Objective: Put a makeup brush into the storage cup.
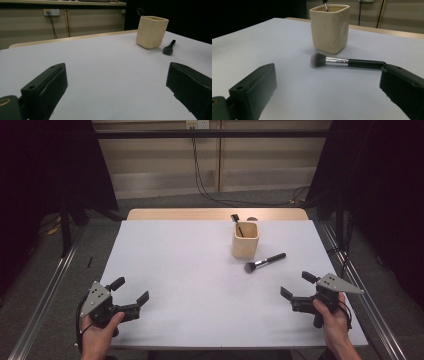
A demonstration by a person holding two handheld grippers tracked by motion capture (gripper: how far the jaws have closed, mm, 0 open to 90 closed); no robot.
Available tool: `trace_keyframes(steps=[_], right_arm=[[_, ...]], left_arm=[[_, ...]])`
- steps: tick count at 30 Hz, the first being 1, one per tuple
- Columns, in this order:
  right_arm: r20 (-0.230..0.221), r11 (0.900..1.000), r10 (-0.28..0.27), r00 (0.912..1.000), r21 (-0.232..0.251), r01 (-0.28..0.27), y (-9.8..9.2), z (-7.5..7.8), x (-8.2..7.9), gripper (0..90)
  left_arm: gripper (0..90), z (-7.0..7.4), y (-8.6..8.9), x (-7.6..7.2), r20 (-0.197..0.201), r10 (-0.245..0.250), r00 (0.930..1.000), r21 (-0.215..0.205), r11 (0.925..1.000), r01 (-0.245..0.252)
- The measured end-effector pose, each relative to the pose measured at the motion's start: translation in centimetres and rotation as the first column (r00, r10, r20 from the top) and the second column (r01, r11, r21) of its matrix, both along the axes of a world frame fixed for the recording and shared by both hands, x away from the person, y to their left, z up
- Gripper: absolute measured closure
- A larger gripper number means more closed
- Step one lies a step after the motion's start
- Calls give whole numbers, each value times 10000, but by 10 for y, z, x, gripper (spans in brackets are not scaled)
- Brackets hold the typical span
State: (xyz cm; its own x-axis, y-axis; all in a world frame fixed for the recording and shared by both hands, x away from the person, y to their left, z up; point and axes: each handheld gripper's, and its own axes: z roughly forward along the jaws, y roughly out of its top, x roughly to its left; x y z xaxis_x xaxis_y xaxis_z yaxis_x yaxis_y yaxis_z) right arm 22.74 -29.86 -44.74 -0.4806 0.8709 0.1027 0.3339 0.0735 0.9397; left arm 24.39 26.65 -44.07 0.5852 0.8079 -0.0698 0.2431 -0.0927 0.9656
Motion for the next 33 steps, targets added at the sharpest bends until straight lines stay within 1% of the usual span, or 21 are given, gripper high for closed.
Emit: trace_keyframes(steps=[1, 2, 4, 5, 7, 8, 11, 14, 15, 16, 17, 18, 19, 20, 22, 25, 27, 30, 31, 33], right_arm=[[-54, 10000, 44, 10000, 43, -44, 1, 1, 3, 8], [-54, 10000, 44, 10000, 43, -44, 1, 1, 3, 8], [-51, 9998, 216, 9998, 26, -216, 2, 3, 6, 6], [68, 9999, 163, 9998, -38, -163, 3, 5, 10, 6], [111, 9997, 226, 9997, -95, -225, 3, 6, 11, 6], [120, 9999, 135, 9998, -82, -134, 3, 7, 13, 6], [210, 9998, 187, 9996, -72, -186, 4, 9, 16, 4], [206, 9999, 121, 9997, -7, -120, 4, 11, 21, 5], [219, 9999, 102, 9997, -62, -101, 3, 12, 23, 5], [250, 9999, 119, 9996, -125, -116, 3, 13, 25, 6], [217, 9998, 172, 9996, -81, -170, 3, 15, 28, 5], [198, 9998, 200, 9996, 0, -200, 3, 16, 31, 6], [269, 9999, 113, 9996, 92, -116, 2, 18, 34, 8], [295, 9999, 119, 9995, 86, -122, 2, 18, 37, 9], [301, 9999, 103, 9995, 39, -104, 2, 21, 42, 12], [305, 9999, 66, 9995, 110, -69, 1, 24, 49, 14], [329, 10000, 40, 9995, 48, -42, 0, 27, 54, 14], [375, 9999, -5, 9993, 129, 0, -1, 30, 62, 19], [341, 9999, -22, 9994, 165, 17, -1, 30, 64, 18], [135, 9999, 62, 9999, 133, -63, -1, 32, 71, 16]], left_arm=[[35, 0, 0, 0, 3, 15, 10000, 15, 10000, -15], [35, 0, 0, 0, 10, 38, 10000, 21, 10000, -38], [35, 0, 0, 0, 2, 87, 10000, 6, 10000, -87], [35, 0, 0, 0, -10, 119, 9999, -31, 9999, -119], [35, 0, 0, 1, -34, 103, 9999, -16, 9999, -103], [35, 0, 1, 1, -67, 78, 9999, 69, 9999, -77], [35, 0, 0, 2, -65, 81, 9999, 71, 9999, -81], [35, 0, 1, 1, -60, 104, 9999, 28, 9999, -104], [35, 0, 2, 1, -50, 101, 9999, 14, 9999, -101], [35, 0, 2, 1, -47, 136, 9999, -4, 9999, -136], [35, 0, 2, 1, -58, 132, 9999, -40, 9999, -132], [35, 1, 3, 1, -19, 125, 9999, 44, 9999, -125], [35, 1, 4, 1, 26, 147, 9999, 51, 9999, -147], [35, 2, 4, 1, 32, 174, 9998, -24, 9998, -174], [35, 1, 4, 1, 20, 194, 9998, -4, 9998, -194], [35, 1, 3, 1, 38, 170, 9998, -14, 9999, -170], [35, 1, 3, 1, 31, 150, 9999, -20, 9999, -150], [35, 1, 3, 1, 28, 122, 9999, 48, 9999, -123], [35, 1, 3, 1, 17, 123, 9999, 58, 9999, -123], [35, 1, 3, 1, 13, 123, 9999, 63, 9999, -123]])
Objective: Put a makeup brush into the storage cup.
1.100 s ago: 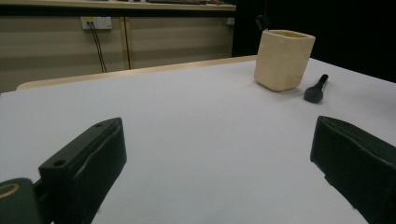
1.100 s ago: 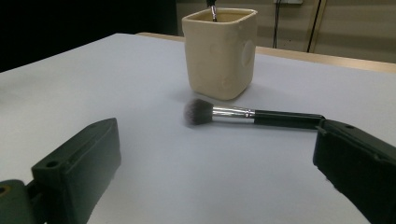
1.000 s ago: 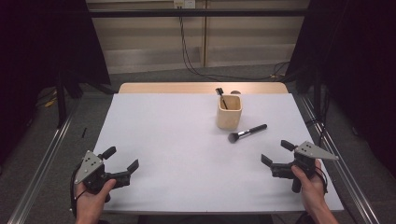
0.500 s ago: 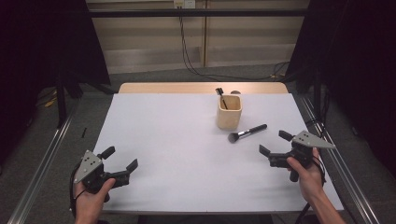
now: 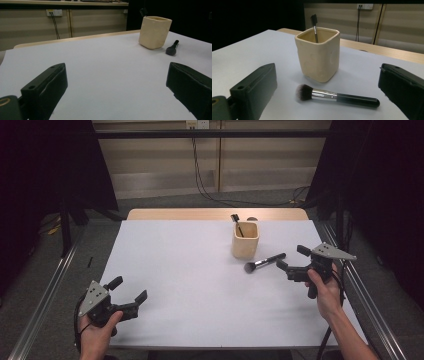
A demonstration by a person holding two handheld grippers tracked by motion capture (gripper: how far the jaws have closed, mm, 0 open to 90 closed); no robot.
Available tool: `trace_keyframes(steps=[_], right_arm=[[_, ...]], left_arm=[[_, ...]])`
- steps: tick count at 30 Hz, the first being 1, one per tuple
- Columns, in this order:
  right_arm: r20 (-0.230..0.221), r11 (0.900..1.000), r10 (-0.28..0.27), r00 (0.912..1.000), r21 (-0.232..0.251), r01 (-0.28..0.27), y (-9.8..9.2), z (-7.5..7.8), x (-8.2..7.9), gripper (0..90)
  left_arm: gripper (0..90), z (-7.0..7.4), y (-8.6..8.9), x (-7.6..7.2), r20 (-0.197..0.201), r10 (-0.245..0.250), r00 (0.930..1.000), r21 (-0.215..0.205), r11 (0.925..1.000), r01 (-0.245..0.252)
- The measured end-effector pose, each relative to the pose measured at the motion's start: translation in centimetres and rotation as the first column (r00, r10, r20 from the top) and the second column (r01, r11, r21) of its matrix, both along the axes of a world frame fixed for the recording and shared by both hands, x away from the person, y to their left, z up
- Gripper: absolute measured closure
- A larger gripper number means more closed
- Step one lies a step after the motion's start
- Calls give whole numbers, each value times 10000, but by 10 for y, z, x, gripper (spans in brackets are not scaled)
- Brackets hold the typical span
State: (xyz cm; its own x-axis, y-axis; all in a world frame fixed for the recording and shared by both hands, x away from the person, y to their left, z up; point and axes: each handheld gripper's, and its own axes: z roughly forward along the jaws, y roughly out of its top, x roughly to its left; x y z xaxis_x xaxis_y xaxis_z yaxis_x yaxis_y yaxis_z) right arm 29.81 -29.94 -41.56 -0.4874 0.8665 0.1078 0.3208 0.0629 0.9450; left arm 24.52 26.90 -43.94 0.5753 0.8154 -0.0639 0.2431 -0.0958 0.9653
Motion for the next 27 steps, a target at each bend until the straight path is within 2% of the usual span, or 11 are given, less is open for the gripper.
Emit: trace_keyframes(steps=[2, 7, 9, 17, 20, 23, 27], right_arm=[[-144, 9999, 136, 9998, 66, -135, -1, 2, 6, 16], [12, 9999, 54, 10000, 142, -54, 0, 5, 17, 14], [5, 10000, -13, 10000, -17, 13, 2, 7, 25, 15], [92, 9997, -26, 10000, -261, 28, 10, 11, 42, 9], [191, 9997, -128, 9997, -182, 131, 13, 10, 47, 6], [216, 9993, -124, 9997, -360, 132, 15, 10, 52, 7], [132, 9994, -79, 9999, -343, 84, 13, 19, 60, 6]], left_arm=[[35, 0, 0, 0, 0, 43, 10000, 9, 10000, -43], [35, 0, 0, 0, 16, -15, 10000, 33, 10000, 15], [35, 0, 0, 0, 30, -22, 10000, 10, 10000, 22], [35, 0, 0, 1, 15, 39, 10000, -18, 10000, -39], [35, -1, 0, 1, -13, 54, 10000, -32, 10000, -54], [35, 0, 1, 0, 11, 34, 10000, 25, 10000, -34], [35, -1, 0, 1, -19, 47, 10000, -43, 10000, -47]])
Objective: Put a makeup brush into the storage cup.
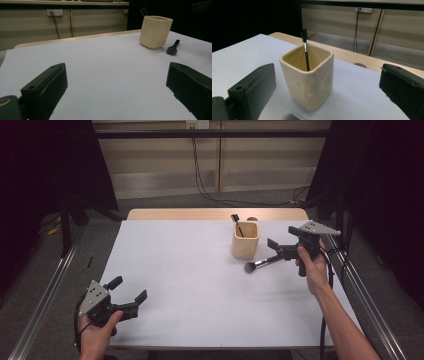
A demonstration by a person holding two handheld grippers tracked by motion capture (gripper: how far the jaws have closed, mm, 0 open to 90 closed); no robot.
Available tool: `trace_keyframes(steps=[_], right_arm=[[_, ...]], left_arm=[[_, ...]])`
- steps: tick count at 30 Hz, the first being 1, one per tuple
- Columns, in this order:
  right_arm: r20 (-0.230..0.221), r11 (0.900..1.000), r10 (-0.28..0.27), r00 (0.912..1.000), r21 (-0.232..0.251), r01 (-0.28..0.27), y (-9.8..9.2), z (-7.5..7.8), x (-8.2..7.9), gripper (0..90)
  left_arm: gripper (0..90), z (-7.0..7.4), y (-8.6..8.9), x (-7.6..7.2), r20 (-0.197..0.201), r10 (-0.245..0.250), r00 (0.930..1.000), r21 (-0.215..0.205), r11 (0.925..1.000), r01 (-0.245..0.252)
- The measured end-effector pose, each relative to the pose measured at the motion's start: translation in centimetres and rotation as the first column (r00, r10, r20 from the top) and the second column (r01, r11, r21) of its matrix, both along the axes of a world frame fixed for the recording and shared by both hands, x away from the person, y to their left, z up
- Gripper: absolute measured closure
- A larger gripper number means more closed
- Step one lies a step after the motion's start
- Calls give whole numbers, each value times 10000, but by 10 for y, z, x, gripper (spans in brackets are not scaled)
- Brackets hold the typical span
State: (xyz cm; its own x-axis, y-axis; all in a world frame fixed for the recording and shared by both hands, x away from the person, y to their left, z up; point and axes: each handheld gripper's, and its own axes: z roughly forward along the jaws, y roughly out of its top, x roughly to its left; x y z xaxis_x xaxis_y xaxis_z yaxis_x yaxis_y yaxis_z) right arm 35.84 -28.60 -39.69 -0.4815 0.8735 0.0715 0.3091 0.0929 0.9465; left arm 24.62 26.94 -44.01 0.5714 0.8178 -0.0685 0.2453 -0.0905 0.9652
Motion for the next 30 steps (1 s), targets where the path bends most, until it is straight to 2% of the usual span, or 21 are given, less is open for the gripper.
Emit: trace_keyframes(steps=[3, 6, 7, 13, 17, 18, 24, 27, 30], right_arm=[[-92, 9998, -135, 9999, -116, 134, -4, 3, 8, 6], [-510, 9989, -316, 9982, -372, 298, -6, 1, 15, 9], [-687, 9990, -222, 9974, -402, 195, -7, 0, 17, 8], [-930, 9983, -33, 9957, -580, -21, -8, -3, 19, 10], [-1521, 9963, 282, 9880, -755, -400, -11, -2, 20, 6], [-1521, 9963, 282, 9880, -755, -400, -11, -2, 20, 6], [-2191, 9879, 503, 9744, -1326, -809, -13, -3, 22, 7], [-2677, 9769, 595, 9617, -1825, -1113, -13, -5, 25, 13], [-3195, 9659, 772, 9444, -2108, -1503, -13, -7, 29, 14]], left_arm=[[35, 0, 0, 0, -24, -16, 10000, 2, 10000, 16], [35, 0, 0, 0, -21, -22, 10000, -2, 10000, 22], [35, 0, 1, 0, -17, -30, 10000, 31, 10000, 30], [35, 0, 0, 0, -33, -26, 10000, 40, 10000, 26], [35, -1, 0, 1, -83, 5, 10000, 19, 10000, -4], [35, -1, 1, 1, -82, -19, 10000, 43, 10000, 20], [35, 0, 0, 1, -73, -39, 10000, 65, 10000, 40], [35, 0, 0, 1, -67, -45, 10000, 70, 10000, 45], [35, -1, 0, 1, -77, -46, 10000, 109, 9999, 46]])
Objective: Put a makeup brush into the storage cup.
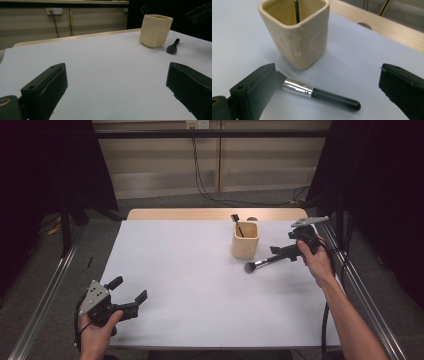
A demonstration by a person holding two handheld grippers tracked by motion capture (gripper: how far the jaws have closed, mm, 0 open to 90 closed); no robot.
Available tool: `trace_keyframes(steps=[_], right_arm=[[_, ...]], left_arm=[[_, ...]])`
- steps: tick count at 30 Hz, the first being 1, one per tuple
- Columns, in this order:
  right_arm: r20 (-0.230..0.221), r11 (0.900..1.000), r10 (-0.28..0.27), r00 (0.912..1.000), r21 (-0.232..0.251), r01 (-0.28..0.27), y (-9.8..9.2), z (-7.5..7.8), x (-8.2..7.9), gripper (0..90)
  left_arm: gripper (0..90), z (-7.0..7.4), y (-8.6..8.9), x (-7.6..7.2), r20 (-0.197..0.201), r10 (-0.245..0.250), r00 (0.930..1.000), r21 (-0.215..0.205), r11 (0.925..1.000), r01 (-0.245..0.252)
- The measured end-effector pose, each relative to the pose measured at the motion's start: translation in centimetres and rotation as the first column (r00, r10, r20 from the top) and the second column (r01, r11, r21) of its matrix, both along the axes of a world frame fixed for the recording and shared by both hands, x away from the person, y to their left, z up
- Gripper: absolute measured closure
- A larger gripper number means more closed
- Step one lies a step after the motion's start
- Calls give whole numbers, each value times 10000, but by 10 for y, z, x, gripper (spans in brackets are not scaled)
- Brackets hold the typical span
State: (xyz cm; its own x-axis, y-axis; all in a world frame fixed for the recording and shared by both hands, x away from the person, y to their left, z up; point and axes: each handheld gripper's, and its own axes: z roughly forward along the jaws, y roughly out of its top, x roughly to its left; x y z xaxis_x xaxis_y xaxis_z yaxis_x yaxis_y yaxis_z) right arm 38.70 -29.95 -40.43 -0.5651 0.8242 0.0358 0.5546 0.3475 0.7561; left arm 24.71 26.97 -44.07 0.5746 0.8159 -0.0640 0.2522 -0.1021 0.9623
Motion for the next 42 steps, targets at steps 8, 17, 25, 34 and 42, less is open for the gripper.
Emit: trace_keyframes(steps=[8, 17, 25, 34, 42], right_arm=[[-1466, 9902, 1031, 9838, -784, -1155, 4, -3, 8, 24], [-2588, 9594, 1922, 9466, -1531, -2367, 13, -5, 17, 32], [-3152, 9260, 2336, 9198, -2165, -3094, 24, -2, 25, 54], [-3624, 8895, 2788, 8893, -2515, -3814, 34, -7, 35, 67], [-3907, 8726, 2892, 8739, -2679, -4085, 36, -13, 41, 170]], left_arm=[[35, 0, -1, 0, -19, -40, 10000, -3, 10000, 40], [35, 0, -1, 0, -24, -44, 10000, 33, 10000, 45], [35, -1, -1, 0, -64, -50, 10000, -23, 10000, 50], [35, -1, -1, 0, -53, -50, 10000, 16, 10000, 50], [35, -1, -1, 1, -67, -44, 10000, 99, 9999, 45]])
